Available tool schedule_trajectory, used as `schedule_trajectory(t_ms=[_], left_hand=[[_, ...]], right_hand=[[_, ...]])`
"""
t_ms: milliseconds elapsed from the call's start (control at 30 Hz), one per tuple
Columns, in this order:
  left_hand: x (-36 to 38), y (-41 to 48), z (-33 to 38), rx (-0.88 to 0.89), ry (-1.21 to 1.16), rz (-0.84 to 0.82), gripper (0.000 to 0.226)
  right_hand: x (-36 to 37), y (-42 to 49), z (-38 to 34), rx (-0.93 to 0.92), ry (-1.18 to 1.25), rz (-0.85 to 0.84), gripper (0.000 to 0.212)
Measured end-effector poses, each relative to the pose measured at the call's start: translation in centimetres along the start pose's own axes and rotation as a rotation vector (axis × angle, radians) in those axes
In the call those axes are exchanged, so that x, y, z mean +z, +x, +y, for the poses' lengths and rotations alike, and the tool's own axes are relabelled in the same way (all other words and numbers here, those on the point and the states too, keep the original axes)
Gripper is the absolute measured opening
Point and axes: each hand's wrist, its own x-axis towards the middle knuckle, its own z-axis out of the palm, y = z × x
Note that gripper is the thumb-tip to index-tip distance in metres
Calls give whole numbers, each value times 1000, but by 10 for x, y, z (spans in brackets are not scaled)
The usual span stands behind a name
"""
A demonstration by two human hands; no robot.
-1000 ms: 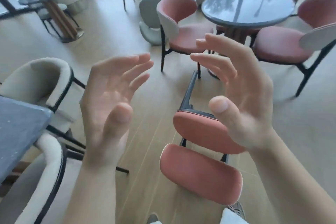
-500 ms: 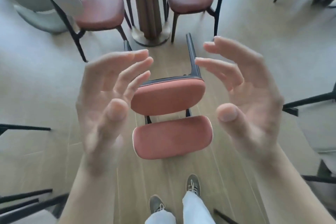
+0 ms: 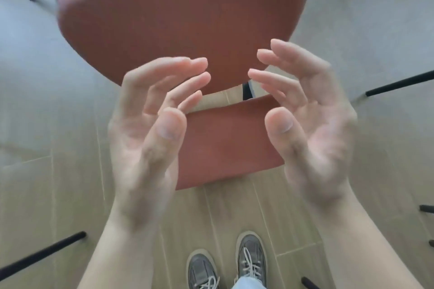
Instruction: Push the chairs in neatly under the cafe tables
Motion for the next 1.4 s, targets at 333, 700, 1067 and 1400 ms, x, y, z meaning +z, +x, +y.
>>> schedule_trajectory(t_ms=[333, 700, 1067, 1400], left_hand=[[-71, -81, -334, -715, -388, 568, 44], [-89, -135, -434, -874, -436, 901, 49], [-96, -138, -445, -833, -211, 1096, 103], [-82, -113, -365, -798, -294, 1167, 64]], right_hand=[[17, -148, 337, 505, -33, 80, 43], [19, -212, 425, 859, 18, 411, 22], [26, -202, 446, 1158, 255, 759, 81], [31, -168, 360, 1156, 320, 835, 75]])
